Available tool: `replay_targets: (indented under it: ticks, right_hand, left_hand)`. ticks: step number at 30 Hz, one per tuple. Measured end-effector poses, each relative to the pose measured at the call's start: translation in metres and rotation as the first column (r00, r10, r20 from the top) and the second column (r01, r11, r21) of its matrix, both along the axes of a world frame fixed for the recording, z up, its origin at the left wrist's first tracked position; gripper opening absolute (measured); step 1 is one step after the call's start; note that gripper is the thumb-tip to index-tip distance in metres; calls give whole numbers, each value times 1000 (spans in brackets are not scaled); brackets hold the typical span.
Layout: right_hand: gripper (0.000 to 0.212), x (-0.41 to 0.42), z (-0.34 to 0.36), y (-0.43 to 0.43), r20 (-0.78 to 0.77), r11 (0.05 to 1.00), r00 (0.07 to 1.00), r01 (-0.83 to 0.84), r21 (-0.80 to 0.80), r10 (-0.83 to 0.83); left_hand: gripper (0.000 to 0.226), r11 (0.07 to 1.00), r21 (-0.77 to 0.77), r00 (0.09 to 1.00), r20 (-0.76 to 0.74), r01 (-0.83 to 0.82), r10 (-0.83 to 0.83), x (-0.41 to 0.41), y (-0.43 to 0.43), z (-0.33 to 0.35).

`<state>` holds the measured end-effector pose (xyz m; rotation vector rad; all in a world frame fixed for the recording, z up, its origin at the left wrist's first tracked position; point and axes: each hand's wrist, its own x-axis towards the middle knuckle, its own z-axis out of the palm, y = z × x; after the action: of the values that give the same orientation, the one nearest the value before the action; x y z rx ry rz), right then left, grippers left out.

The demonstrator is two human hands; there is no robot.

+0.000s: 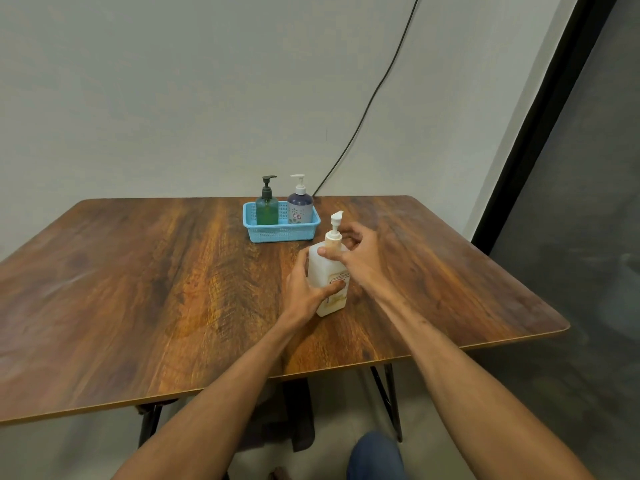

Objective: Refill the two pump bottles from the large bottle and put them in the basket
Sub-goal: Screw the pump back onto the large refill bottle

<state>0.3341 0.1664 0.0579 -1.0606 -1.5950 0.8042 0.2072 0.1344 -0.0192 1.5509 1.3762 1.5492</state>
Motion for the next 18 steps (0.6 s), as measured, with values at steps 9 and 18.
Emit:
replay_targets:
  ticks: [9, 18]
  right_hand:
    - [89, 49, -42, -2, -87, 878, 942, -333, -343, 323]
    - [71, 35, -44, 85, -57, 880, 939, -338, -334, 339]
  left_hand:
    - [90, 989, -121, 995, -43, 84, -90, -26, -6, -4]
    - [83, 985, -144, 988, -106, 97, -113, -46, 78, 22]
